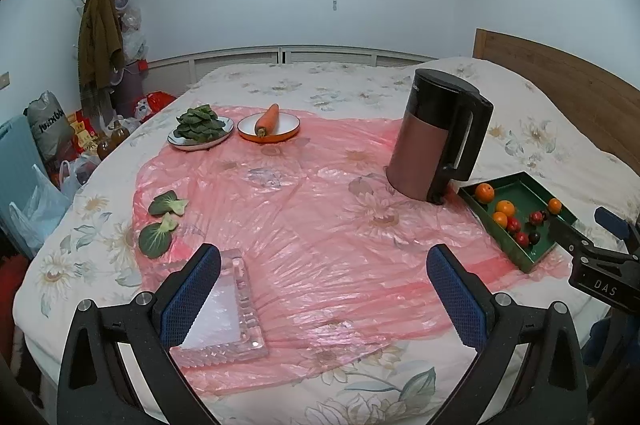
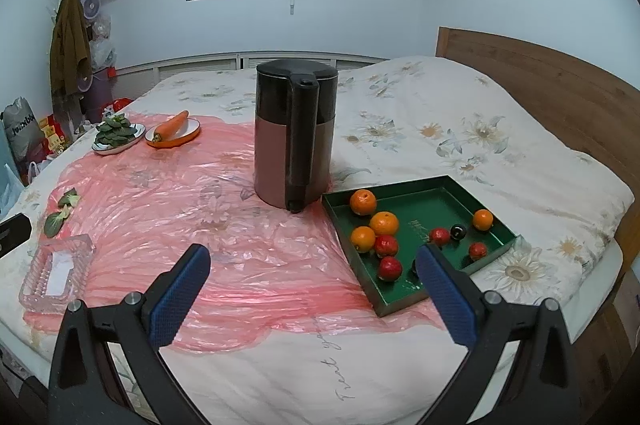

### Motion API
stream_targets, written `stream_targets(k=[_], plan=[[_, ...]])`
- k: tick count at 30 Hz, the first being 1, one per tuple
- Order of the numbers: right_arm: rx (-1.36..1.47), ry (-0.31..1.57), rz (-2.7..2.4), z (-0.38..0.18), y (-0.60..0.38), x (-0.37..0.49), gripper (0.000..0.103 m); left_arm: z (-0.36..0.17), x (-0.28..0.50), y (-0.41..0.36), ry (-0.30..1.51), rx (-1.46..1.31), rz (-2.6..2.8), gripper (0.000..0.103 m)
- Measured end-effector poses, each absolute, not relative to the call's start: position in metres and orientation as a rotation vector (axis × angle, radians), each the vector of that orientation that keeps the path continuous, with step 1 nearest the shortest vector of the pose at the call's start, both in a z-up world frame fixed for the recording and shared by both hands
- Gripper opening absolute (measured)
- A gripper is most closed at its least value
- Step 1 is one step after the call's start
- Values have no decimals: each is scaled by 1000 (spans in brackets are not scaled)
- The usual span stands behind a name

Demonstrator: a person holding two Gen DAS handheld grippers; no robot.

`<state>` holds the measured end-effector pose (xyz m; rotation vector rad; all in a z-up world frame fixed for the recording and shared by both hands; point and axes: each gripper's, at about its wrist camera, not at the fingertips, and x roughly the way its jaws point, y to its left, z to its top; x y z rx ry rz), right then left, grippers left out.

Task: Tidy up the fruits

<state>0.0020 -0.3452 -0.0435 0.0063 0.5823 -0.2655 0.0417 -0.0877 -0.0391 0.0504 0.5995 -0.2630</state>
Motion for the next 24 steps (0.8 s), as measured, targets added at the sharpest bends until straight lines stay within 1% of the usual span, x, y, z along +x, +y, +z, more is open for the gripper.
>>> stream_targets(k=[24], plan=[[31, 573, -261, -38, -340, 0, 103, -33, 43, -88, 577, 66, -269, 101]])
